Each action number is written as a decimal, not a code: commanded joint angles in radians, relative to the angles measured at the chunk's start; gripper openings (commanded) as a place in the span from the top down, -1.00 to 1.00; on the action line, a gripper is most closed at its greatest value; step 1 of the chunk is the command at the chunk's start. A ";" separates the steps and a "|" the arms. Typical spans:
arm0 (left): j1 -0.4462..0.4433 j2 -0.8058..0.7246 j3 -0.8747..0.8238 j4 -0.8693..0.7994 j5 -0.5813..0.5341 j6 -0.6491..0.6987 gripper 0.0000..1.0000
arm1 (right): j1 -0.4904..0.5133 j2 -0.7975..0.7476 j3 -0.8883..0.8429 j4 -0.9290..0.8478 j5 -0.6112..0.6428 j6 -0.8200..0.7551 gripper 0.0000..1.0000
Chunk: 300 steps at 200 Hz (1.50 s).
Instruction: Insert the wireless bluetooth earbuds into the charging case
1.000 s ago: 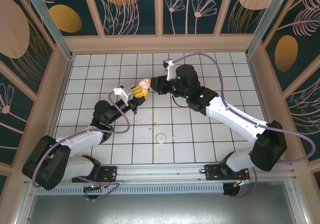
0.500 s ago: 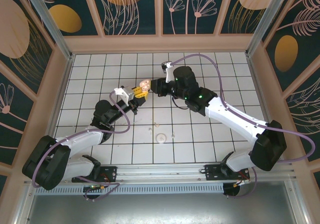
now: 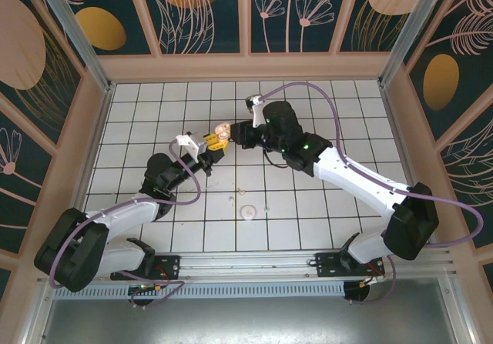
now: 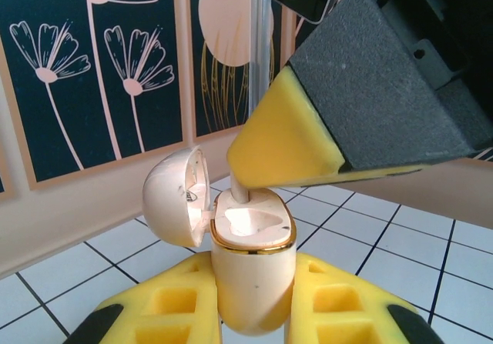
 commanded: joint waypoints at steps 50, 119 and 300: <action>-0.006 -0.030 0.044 0.075 -0.008 0.024 0.78 | 0.013 -0.010 0.000 -0.004 -0.024 0.014 0.33; -0.006 -0.030 0.037 0.056 -0.019 0.026 0.78 | -0.011 -0.121 -0.027 0.035 -0.060 0.053 -0.15; -0.006 -0.042 0.038 0.043 -0.018 0.014 0.78 | -0.163 -0.065 -0.079 0.265 -0.431 0.287 0.34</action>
